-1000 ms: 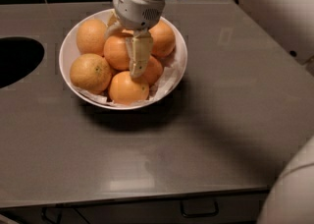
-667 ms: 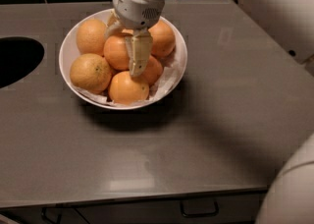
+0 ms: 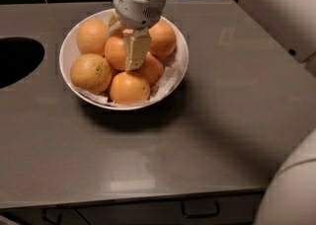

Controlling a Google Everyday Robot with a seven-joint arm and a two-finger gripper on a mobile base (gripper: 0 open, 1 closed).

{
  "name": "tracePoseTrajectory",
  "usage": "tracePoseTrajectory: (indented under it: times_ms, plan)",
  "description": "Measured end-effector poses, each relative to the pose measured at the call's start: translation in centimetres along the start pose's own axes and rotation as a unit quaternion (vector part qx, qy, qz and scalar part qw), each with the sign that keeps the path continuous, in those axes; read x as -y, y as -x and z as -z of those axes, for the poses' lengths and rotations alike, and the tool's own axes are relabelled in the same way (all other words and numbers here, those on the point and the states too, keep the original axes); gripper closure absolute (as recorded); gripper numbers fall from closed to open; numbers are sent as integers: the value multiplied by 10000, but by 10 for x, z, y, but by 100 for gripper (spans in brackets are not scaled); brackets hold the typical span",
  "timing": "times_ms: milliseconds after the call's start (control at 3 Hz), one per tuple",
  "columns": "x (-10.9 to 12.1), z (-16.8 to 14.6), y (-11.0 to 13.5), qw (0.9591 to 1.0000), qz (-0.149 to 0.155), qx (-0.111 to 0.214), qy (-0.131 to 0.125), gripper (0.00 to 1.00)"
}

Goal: Pick orange from white bowl

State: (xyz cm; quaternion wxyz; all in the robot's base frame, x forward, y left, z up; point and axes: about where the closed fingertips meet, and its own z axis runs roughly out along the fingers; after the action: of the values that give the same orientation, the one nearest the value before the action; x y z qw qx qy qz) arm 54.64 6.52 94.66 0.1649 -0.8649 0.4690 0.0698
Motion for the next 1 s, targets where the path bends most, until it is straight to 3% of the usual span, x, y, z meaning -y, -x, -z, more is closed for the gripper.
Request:
tracePoseTrajectory:
  times_ms: [333, 667, 1000]
  plan:
    - [1, -1, 0, 10000, 8, -9, 7, 87]
    - [2, -2, 0, 10000, 19, 3, 20, 100]
    - [1, 0, 0, 9999, -12, 84, -62, 100]
